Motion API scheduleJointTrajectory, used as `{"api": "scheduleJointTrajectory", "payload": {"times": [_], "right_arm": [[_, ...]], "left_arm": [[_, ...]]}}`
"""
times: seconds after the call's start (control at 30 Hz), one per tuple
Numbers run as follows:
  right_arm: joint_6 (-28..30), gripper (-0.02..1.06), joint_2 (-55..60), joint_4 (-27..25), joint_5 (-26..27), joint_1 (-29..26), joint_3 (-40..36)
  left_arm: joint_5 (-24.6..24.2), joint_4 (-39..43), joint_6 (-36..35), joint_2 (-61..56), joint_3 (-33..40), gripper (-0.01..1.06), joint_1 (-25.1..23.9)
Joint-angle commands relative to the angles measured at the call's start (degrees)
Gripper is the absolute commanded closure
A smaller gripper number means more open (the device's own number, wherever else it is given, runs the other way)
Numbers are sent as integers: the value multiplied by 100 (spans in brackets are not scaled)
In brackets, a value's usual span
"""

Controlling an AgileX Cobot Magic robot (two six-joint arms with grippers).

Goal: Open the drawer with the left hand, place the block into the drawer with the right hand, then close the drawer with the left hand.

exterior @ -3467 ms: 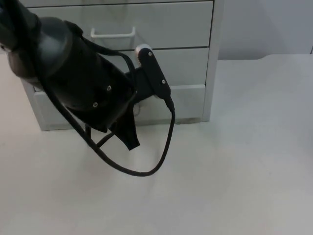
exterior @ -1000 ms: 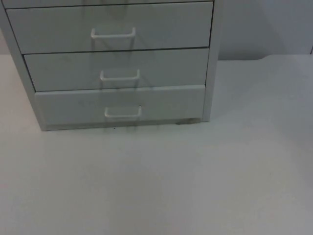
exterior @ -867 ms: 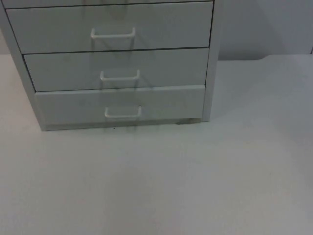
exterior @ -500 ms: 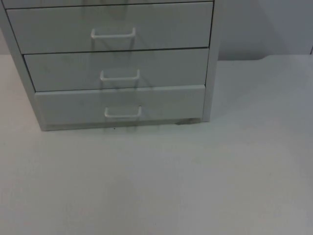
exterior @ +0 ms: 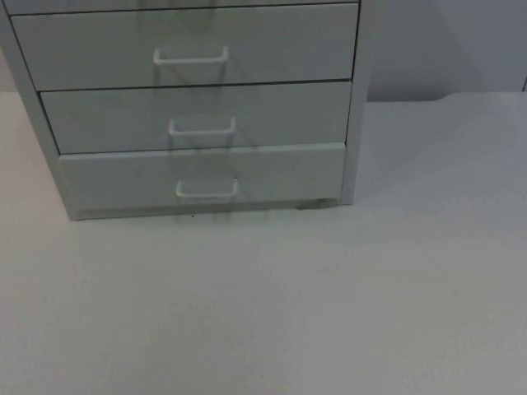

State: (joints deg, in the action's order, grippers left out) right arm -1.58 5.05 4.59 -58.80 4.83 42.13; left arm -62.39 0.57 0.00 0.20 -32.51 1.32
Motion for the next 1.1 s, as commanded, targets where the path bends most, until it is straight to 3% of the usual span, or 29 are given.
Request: {"api": "scheduleJointTrajectory", "payload": {"times": [0.0,0.27,0.43,1.07], "right_arm": [[-102,29,-168,110,-218,-9,-113],[-383,29,-505,-49,-334,-9,-879],[-272,29,-505,-23,-311,-9,-1265],[224,29,-505,-365,-299,-9,-1253]], "left_arm": [[13,-140,77,-20,21,105,-14],[217,-144,122,-20,54,105,-14],[299,-204,122,-20,283,105,-14],[83,-278,368,-20,419,105,-14]]}}
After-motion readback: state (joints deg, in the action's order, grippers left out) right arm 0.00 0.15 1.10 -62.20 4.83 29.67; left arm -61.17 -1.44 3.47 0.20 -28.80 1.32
